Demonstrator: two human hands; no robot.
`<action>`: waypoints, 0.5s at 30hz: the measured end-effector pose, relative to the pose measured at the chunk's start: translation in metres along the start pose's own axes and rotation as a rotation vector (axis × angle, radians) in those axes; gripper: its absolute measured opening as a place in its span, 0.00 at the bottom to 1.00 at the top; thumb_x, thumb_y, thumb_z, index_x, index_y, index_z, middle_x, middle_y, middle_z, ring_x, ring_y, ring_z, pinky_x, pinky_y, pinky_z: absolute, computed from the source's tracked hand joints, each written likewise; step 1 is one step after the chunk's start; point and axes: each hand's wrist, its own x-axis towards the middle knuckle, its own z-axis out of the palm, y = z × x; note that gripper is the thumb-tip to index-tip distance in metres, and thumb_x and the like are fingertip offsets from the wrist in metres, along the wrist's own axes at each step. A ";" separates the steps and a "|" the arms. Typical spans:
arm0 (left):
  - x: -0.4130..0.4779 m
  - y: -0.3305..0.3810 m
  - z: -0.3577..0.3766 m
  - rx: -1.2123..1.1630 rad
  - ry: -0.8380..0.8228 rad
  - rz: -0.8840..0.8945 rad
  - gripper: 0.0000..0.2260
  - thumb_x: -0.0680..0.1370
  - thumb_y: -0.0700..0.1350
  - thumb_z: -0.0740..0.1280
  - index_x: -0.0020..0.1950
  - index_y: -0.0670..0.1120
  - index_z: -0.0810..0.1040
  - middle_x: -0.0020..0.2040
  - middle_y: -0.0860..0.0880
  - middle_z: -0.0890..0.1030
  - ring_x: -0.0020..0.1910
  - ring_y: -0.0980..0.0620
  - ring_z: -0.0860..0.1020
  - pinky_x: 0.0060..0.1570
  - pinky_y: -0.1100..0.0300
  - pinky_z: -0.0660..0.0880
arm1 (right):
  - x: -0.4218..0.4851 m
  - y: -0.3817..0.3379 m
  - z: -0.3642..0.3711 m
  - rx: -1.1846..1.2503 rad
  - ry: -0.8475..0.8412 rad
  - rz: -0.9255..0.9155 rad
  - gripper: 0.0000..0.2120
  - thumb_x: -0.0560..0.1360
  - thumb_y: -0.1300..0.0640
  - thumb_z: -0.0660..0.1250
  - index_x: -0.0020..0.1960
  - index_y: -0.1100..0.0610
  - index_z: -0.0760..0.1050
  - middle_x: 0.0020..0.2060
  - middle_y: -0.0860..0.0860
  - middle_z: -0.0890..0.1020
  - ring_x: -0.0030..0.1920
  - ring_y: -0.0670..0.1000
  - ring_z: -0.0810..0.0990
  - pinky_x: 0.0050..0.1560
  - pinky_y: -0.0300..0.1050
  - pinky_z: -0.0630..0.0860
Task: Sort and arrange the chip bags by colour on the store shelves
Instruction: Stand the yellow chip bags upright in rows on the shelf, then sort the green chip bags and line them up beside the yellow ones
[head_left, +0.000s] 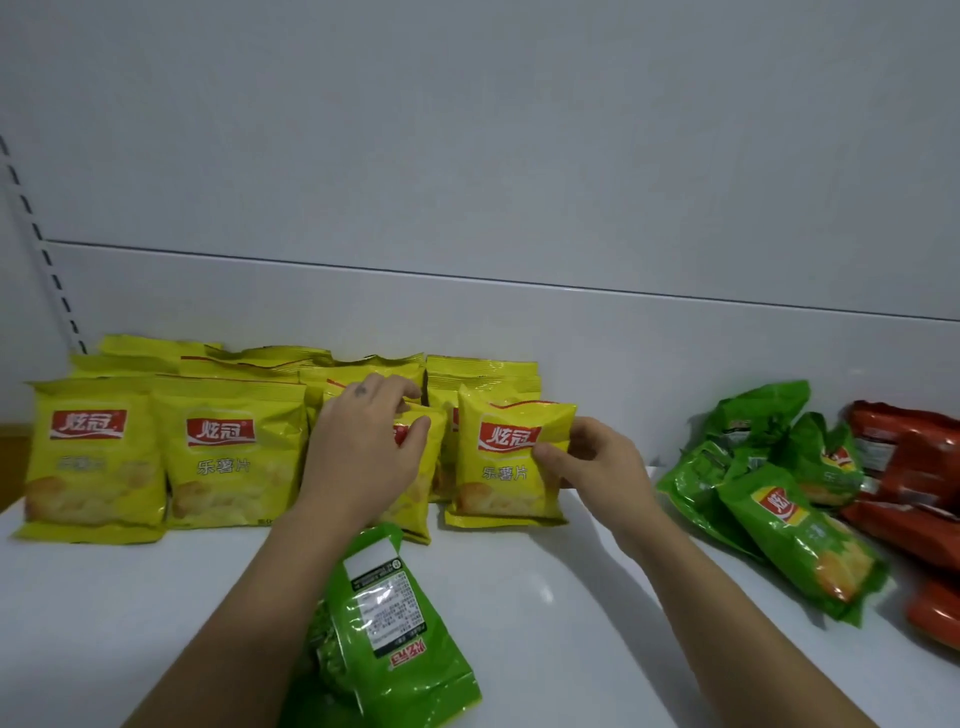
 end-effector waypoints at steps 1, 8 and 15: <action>0.000 0.000 0.000 0.023 -0.012 0.013 0.10 0.73 0.51 0.66 0.51 0.48 0.78 0.44 0.50 0.78 0.44 0.47 0.77 0.44 0.50 0.74 | 0.002 0.001 0.006 -0.057 0.007 0.001 0.12 0.70 0.59 0.76 0.52 0.55 0.79 0.44 0.54 0.84 0.43 0.51 0.83 0.41 0.46 0.80; -0.003 0.005 0.002 0.078 -0.013 0.028 0.10 0.73 0.51 0.64 0.49 0.48 0.79 0.43 0.50 0.78 0.43 0.46 0.77 0.45 0.50 0.72 | -0.006 0.002 0.031 -0.249 0.078 0.039 0.21 0.68 0.50 0.77 0.56 0.51 0.72 0.47 0.45 0.78 0.46 0.46 0.79 0.44 0.40 0.77; -0.007 0.033 0.000 0.192 -0.311 0.184 0.32 0.67 0.73 0.60 0.65 0.57 0.72 0.59 0.52 0.75 0.58 0.48 0.71 0.56 0.49 0.67 | -0.020 -0.005 0.002 -0.311 0.079 0.023 0.19 0.70 0.50 0.75 0.58 0.50 0.73 0.50 0.45 0.78 0.48 0.46 0.80 0.43 0.37 0.75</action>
